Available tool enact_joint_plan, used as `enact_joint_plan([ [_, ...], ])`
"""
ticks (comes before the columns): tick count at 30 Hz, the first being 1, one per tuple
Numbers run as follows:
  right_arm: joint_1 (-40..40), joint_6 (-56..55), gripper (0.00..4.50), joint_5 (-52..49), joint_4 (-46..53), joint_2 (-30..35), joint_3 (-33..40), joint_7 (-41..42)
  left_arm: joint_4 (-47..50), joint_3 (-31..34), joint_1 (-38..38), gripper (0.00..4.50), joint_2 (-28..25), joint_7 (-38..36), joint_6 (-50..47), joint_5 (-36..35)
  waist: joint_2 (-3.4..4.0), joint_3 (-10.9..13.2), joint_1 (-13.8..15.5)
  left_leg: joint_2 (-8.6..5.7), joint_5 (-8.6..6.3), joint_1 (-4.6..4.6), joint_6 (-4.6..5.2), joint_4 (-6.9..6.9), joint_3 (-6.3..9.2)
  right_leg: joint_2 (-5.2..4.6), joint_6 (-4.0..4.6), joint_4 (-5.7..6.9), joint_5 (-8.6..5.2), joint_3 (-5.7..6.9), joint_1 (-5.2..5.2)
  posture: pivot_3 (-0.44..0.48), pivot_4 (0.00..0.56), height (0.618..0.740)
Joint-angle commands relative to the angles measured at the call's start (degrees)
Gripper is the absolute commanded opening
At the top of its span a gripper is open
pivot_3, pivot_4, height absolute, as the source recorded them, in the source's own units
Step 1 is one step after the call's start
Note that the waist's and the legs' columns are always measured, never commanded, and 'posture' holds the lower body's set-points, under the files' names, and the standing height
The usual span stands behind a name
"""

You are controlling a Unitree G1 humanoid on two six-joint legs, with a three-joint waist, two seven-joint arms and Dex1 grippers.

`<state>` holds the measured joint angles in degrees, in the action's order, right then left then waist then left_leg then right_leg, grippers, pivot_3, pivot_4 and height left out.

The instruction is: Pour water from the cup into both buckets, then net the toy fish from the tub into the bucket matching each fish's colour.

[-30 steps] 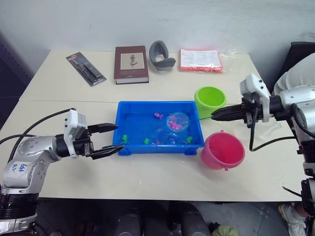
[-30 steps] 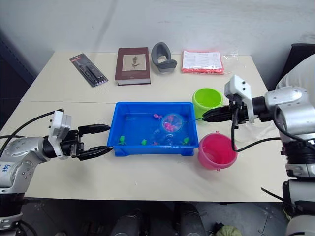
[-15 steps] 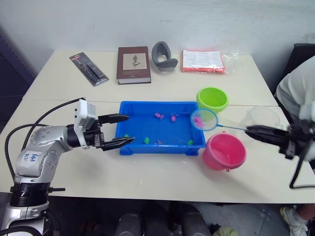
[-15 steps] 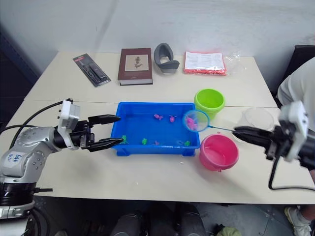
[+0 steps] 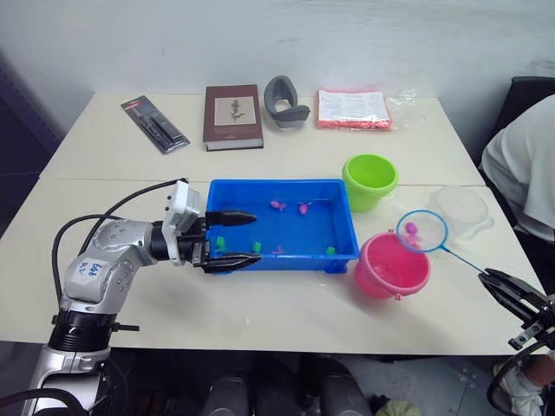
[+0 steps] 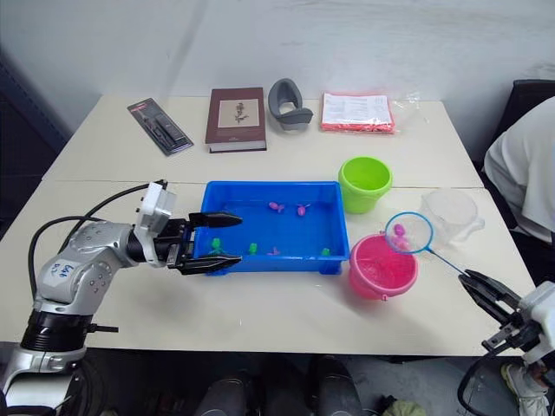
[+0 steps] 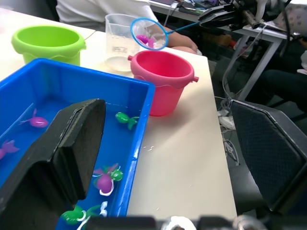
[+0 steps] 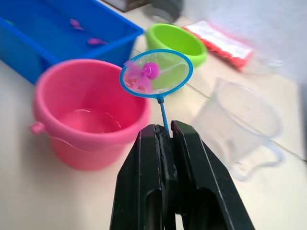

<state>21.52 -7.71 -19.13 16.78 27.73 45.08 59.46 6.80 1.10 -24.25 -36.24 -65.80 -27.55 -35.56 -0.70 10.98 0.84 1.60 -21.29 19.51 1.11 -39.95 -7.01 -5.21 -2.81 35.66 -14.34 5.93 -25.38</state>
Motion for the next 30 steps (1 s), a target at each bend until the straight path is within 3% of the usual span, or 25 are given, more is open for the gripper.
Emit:
enact_joint_plan([
  [1, 1.54, -7.89, 0.0, 1.5, -0.36, -0.64, 0.07, -3.08, 2.21, 0.29, -0.2, 4.44, 0.14, 0.19, 0.15, -0.34, 0.0, 0.0, -0.2, 0.01, 0.0, -0.02, -0.01, 0.0, 0.0, 0.0, 0.0, 0.01, 0.0, -0.02, 0.0, 0.0, 0.15, 0.74],
  [7, 4.79, -31.92, 0.0, 12.39, -6.05, -1.5, -2.36, -6.67, 0.88, -0.14, -1.09, 4.44, 1.16, 0.42, 0.63, 0.2, 0.0, 0.0, -0.26, 0.06, -0.05, -0.1, -0.1, 0.04, 0.03, 0.05, 0.08, 0.04, -0.05, -0.02, 0.03, 0.0, 0.15, 0.74],
  [10, 4.57, -44.37, 0.0, 22.54, -10.91, 0.33, -2.23, -11.46, 0.59, -0.15, -1.26, 4.44, 1.55, 0.39, 0.86, 0.47, 0.0, 0.0, -0.68, 0.04, -0.05, -0.17, -0.11, 0.03, 0.01, 0.03, 0.07, 0.04, -0.05, -0.06, 0.1, 0.0, 0.15, 0.74],
  [16, 2.66, -58.78, 0.0, 35.96, -15.6, 3.22, 0.21, -22.57, 0.16, -0.33, -1.01, 4.44, 1.78, 0.28, 1.61, 1.15, 0.0, 0.0, -1.03, 0.07, -0.05, -0.2, -0.17, 0.06, 0.02, 0.05, 0.1, 0.05, -0.07, -0.07, 0.1, 0.0, 0.15, 0.74],
  [21, 1.85, -62.84, 0.0, 42.92, -14.44, 4.2, 1.28, -29.24, -0.34, -0.4, -1.22, 4.44, 2.0, 0.11, 2.0, 1.54, 0.0, 0.0, -1.01, 0.09, -0.04, -0.23, -0.22, 0.06, 0.02, 0.08, 0.12, 0.07, -0.09, -0.1, 0.1, 0.0, 0.15, 0.74],
  [30, 1.98, -58.08, 0.0, 49.61, -8.5, 5.64, 2.43, -36.52, -0.89, -0.65, -1.1, 4.44, 2.75, 0.08, 2.66, 2.02, 0.0, 0.0, -0.94, 0.13, -0.04, -0.22, -0.24, 0.07, 0.05, 0.12, 0.14, 0.07, -0.1, -0.11, 0.1, 0.0, 0.15, 0.74],
])
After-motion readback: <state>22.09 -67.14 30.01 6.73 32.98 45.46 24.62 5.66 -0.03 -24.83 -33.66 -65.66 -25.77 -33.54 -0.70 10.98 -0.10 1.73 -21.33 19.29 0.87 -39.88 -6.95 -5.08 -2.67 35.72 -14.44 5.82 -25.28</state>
